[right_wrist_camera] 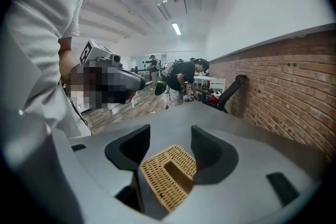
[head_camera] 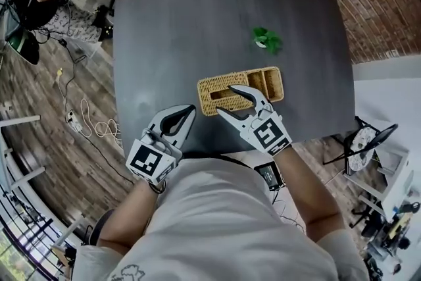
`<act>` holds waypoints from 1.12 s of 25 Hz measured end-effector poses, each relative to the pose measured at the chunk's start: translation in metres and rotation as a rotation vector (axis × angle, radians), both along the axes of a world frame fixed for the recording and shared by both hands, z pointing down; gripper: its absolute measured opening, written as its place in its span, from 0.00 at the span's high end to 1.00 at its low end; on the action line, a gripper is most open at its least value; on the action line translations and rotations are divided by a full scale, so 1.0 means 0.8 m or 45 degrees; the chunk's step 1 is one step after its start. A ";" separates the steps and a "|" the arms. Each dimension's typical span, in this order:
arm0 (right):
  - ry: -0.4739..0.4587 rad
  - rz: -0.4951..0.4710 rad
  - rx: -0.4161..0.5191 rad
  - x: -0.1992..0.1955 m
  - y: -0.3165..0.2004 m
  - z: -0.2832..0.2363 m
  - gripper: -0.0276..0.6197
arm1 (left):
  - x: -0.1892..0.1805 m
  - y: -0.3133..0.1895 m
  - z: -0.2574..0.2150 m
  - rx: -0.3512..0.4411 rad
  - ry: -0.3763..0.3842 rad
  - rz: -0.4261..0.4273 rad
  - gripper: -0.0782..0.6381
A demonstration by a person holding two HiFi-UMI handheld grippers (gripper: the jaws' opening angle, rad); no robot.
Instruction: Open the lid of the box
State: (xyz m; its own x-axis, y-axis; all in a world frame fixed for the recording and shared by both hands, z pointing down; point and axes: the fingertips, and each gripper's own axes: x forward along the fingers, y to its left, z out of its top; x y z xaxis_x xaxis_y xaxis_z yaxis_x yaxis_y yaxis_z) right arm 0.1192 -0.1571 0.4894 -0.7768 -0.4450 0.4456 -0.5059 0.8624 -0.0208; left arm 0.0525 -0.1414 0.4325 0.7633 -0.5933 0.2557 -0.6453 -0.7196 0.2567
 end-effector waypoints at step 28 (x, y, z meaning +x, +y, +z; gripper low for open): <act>0.628 -0.536 -0.149 -0.015 0.065 0.198 0.47 | -0.012 -0.012 0.117 -0.194 0.023 0.047 0.88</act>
State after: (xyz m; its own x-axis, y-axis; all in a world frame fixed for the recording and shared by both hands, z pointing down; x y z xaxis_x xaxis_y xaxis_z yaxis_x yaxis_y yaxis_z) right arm 0.1073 -0.1052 0.6475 -0.5664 -0.0746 0.8207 -0.1000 0.9948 0.0215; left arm 0.0431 -0.1510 0.5259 0.7891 -0.5204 0.3265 -0.6135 -0.6943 0.3763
